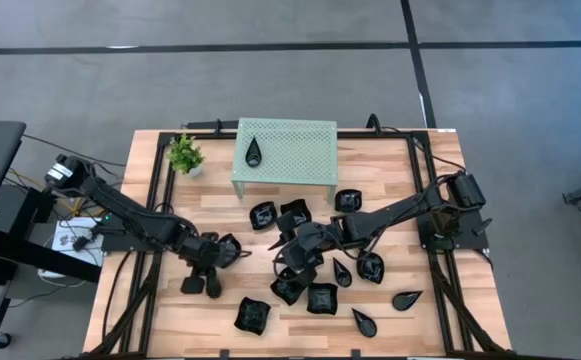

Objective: Pick & Place Mini shaped plates
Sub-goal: Stack the drop shaped plate on top of the other drop shaped plate on the shelf

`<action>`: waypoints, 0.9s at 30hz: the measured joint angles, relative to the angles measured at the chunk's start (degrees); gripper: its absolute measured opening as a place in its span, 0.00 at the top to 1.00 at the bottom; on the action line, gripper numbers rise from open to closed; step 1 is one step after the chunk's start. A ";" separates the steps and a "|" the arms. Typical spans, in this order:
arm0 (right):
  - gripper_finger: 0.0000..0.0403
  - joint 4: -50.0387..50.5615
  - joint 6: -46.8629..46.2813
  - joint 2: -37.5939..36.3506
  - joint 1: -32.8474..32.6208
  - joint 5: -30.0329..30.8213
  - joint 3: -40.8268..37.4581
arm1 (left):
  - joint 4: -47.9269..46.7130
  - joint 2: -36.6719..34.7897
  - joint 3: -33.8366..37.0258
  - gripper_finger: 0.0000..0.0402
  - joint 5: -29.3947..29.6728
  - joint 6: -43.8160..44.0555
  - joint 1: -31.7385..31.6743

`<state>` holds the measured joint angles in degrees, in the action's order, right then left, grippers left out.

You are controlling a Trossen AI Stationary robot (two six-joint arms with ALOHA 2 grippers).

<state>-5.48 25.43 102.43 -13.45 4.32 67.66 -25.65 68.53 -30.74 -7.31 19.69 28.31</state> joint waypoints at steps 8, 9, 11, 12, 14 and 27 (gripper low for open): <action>0.64 0.37 0.00 0.00 0.01 0.00 0.00 | 0.09 0.70 0.00 0.97 3.36 3.19 2.71; 0.65 0.37 0.00 0.00 -0.02 0.00 0.00 | 0.31 0.70 0.00 0.97 4.41 3.41 2.53; 0.65 0.35 0.00 0.00 -0.02 0.00 0.00 | 0.36 0.70 0.00 0.96 5.94 3.81 2.06; 0.65 0.48 0.00 0.00 -0.02 0.00 0.00 | 0.61 0.70 0.00 0.95 6.32 4.61 1.80; 0.65 0.87 0.00 0.00 -0.02 0.00 0.00 | 1.92 0.70 0.00 0.92 6.57 6.60 1.18; 0.62 0.86 0.65 -0.03 0.39 2.72 0.00 | 10.69 1.85 -9.00 0.77 7.92 14.88 1.29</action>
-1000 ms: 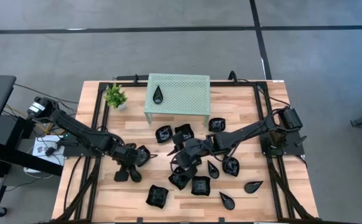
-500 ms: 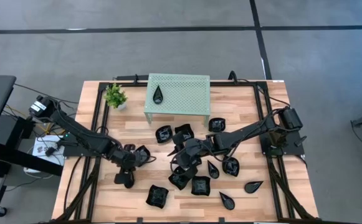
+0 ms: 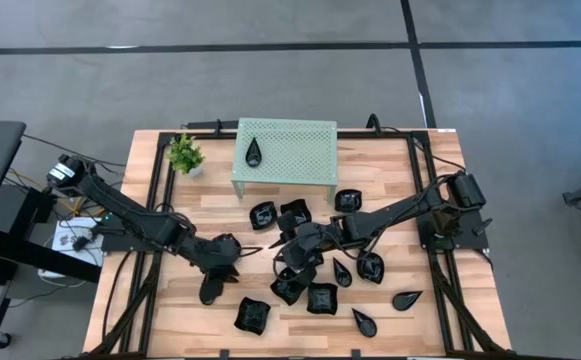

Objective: Pick & Place Mini shaped plates
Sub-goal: Stack the drop shaped plate on top of the other drop shaped plate on the shelf

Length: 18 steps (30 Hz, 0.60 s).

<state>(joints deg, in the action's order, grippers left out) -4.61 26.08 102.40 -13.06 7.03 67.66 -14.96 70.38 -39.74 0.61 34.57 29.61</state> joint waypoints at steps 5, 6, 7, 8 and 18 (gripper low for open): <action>0.62 8.72 8.09 -3.21 -0.53 10.25 0.00 | -0.44 7.38 -4.99 0.77 -2.21 10.37 1.24; 0.62 10.87 8.68 -4.22 -0.94 13.12 0.00 | -0.45 9.14 -6.20 0.77 -3.03 13.02 1.29; 0.63 13.07 8.76 -5.32 -1.46 16.16 0.00 | -0.38 10.77 -7.33 0.77 -4.01 15.58 1.28; 0.63 15.40 8.23 -6.59 -2.03 18.88 0.00 | -0.49 12.16 -8.35 0.77 -5.16 17.85 1.24; 0.71 31.94 -9.53 -23.83 -2.23 13.28 -5.31 | -15.63 15.99 -13.89 0.78 -8.21 30.45 3.05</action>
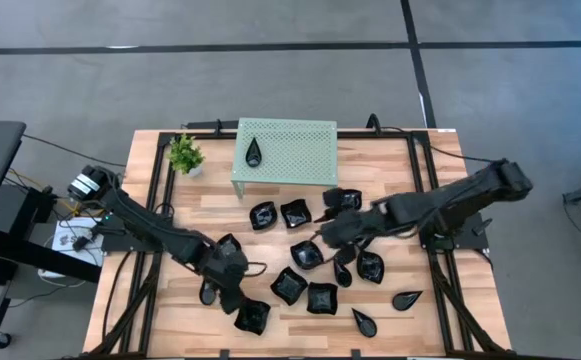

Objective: Pick & Place Mini shaped plates
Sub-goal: Stack the drop shaped plate on top of the other drop shaped plate on the shelf

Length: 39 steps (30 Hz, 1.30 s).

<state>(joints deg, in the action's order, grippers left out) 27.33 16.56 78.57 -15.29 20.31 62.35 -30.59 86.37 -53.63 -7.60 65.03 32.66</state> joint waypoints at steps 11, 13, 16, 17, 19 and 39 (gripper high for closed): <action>0.72 -16.45 0.12 -14.18 6.57 -6.93 -13.90 | -8.23 0.07 0.16 0.79 8.88 7.54 11.99; 0.72 -16.39 -1.30 -14.59 7.01 -6.94 -13.90 | -7.85 0.67 0.98 0.79 9.32 8.73 13.13; 0.72 -16.19 -1.44 -14.55 7.08 -6.97 -13.90 | -7.95 2.98 1.92 0.79 8.19 10.73 13.95; 0.72 -16.23 -1.42 -14.23 7.08 -6.97 -13.93 | -7.87 3.91 1.93 0.79 7.08 10.74 14.04; 0.72 -16.14 -1.16 -13.46 7.08 -7.00 -13.93 | -7.34 5.62 1.92 0.79 6.50 10.72 14.28; 0.72 -16.91 1.85 -11.73 6.69 -6.99 -13.95 | -2.09 8.91 4.27 0.79 9.17 7.22 14.29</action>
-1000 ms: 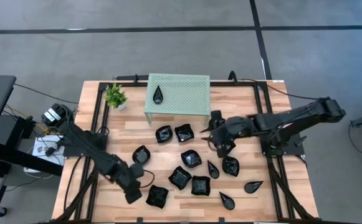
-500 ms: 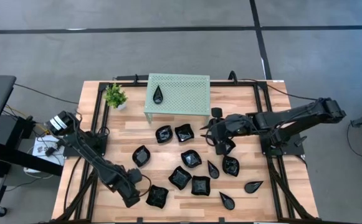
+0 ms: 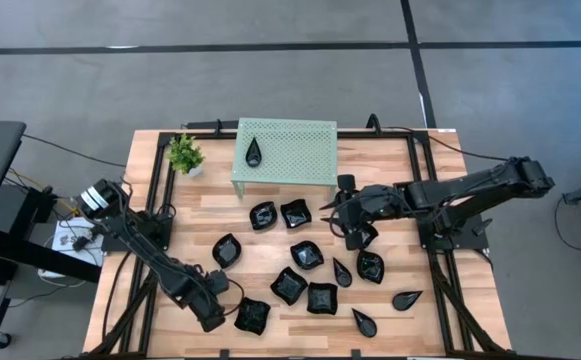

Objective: Pick & Place Mini shaped plates
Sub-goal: Stack the drop shaped plate on top of the other drop shaped plate on the shelf

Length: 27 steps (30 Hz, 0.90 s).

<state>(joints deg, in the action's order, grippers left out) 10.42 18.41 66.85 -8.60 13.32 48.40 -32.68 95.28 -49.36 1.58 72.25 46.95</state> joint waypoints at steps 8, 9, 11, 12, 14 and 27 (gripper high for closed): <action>0.72 -0.03 0.14 0.00 0.00 0.00 0.00 | 1.22 -0.11 1.12 0.83 -0.22 -0.02 -0.02; 0.72 -0.03 0.14 0.00 0.00 0.00 0.00 | 1.27 -0.08 1.13 0.84 -0.22 -0.02 -0.02; 0.72 -0.16 0.16 0.00 0.00 0.00 0.00 | 1.48 -0.06 1.15 0.89 -0.30 -0.32 0.00; 0.72 -0.25 0.14 0.00 0.00 0.00 0.00 | 1.52 -0.03 1.15 0.92 -0.32 -0.73 0.01; 0.72 -0.22 0.16 0.00 0.00 0.00 0.00 | 1.54 -0.31 1.15 0.97 -0.31 -1.64 0.02; 0.72 -0.22 0.14 0.00 0.00 0.00 0.00 | -0.82 -9.70 -5.85 0.99 1.57 -5.21 -3.26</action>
<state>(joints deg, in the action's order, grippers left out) 10.20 18.55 66.85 -8.60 13.32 48.40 -33.50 85.57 -55.20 3.14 67.04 43.69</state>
